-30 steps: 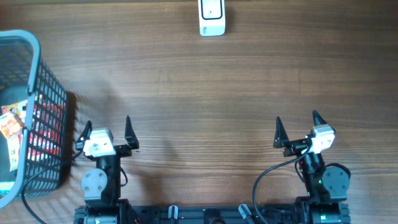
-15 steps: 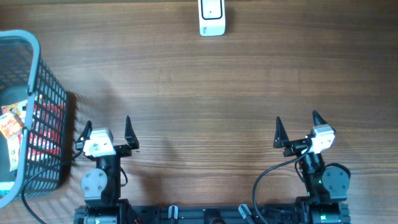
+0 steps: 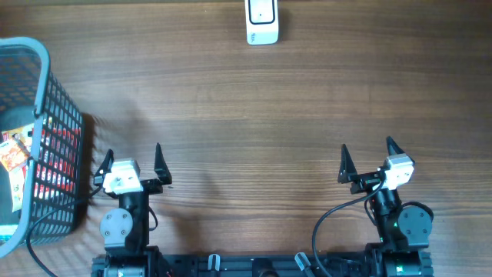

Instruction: Scan the item barcode

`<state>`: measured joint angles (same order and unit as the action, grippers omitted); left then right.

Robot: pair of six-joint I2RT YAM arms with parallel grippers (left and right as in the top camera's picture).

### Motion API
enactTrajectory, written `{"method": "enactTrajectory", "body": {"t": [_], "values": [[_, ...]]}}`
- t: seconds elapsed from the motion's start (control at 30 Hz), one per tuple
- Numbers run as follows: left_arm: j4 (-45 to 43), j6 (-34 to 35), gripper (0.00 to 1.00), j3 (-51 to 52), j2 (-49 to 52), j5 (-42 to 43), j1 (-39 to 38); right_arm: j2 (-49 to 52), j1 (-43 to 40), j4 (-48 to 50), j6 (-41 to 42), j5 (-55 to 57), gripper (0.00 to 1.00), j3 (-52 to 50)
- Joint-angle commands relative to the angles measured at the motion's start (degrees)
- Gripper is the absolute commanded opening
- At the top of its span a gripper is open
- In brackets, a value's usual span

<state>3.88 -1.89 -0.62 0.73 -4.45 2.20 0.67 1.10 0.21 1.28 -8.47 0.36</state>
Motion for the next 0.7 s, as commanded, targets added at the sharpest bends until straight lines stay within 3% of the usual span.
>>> {"method": "enactTrajectory", "body": {"t": [0.0,0.67], "values": [[0.0,-0.9,1.0,0.3,-0.6,0.3,-0.1,-0.5,0.3,0.2,0.3,0.8,1.0,0.0],[0.0,-0.9,1.0,0.3,-0.6,0.3,-0.1,-0.5,0.3,0.2,0.3,0.8,1.0,0.0]]}}
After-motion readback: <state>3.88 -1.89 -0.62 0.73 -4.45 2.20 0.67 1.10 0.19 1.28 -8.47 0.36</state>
